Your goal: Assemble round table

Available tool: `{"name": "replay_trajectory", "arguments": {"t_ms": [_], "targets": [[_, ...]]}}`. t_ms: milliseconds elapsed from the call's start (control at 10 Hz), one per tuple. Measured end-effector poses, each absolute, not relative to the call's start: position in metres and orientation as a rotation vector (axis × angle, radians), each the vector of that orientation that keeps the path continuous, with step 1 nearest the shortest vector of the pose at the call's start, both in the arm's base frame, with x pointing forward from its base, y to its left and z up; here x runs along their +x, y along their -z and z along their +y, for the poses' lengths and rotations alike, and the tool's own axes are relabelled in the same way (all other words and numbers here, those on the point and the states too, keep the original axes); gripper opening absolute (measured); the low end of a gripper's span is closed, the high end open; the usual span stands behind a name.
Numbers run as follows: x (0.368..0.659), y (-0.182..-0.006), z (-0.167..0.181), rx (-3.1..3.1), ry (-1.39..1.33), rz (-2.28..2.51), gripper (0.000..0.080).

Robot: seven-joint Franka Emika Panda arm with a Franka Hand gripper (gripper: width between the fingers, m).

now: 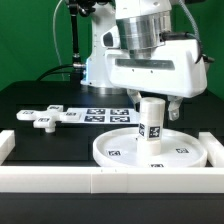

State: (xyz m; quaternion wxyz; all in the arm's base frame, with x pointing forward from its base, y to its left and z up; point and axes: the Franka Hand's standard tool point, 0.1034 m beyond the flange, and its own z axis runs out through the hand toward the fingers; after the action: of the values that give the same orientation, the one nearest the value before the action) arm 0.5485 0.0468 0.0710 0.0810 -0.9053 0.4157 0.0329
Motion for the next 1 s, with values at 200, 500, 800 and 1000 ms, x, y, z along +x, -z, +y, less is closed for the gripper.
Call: {"name": "replay_trajectory", "arguments": {"t_ms": [200, 500, 800, 1000], "targets": [[0.5489, -0.071, 0.0425, -2.832, -0.066, 0.915, 0.0649], [0.5497, -0.0717, 0.0483, -3.0, -0.002, 0.339, 0.0649], [0.55, -0.0718, 0.0466, -3.024, 0.018, 0.018, 0.0649], [0.5501, -0.0718, 0.0463, -3.023, 0.031, -0.217, 0.0649]]}}
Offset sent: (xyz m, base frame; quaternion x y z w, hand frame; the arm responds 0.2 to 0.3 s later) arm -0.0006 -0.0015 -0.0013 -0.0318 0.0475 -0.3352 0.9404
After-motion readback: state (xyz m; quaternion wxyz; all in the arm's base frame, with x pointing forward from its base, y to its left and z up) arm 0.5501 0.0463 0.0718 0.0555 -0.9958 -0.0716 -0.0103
